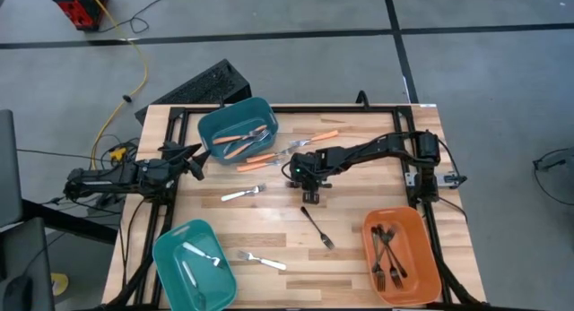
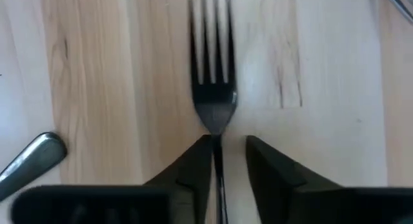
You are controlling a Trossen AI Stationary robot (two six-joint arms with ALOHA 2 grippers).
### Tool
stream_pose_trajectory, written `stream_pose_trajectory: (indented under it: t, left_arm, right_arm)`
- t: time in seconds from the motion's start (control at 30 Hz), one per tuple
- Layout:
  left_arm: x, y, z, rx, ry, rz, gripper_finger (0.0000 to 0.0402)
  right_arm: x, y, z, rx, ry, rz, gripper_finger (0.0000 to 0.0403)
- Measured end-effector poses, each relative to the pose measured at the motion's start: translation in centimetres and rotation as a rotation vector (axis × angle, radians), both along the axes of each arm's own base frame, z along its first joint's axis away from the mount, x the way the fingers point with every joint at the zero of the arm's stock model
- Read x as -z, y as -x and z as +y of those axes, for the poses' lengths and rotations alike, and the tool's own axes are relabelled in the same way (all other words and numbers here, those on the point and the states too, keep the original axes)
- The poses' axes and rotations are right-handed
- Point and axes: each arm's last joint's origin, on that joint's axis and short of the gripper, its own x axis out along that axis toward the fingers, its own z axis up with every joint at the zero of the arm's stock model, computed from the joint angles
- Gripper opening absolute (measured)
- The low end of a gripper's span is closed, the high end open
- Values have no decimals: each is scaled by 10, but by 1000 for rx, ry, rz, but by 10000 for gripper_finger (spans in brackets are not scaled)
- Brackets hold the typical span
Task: Sort silverware by color (type)
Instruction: Put the black fork into the orange bin
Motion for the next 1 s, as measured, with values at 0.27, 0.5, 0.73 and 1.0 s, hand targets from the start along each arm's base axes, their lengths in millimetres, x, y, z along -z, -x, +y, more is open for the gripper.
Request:
stream_pose_trajectory:
  t: [0.27,0.5,0.73,1.0]
  left_arm:
    - [0,0,0,0,0,0,235]
    - [0,0,0,0,0,0,235]
    - [0,0,0,0,-1,1,235]
    - [0,0,0,0,-2,2,235]
  right_arm:
    - [0,0,0,-1,8,2,34]
    - [0,-1,5,-9,9,-9,22]
    - [-18,-7,7,7,3,-13,22]
    - [-58,-16,6,-13,0,-1,22]
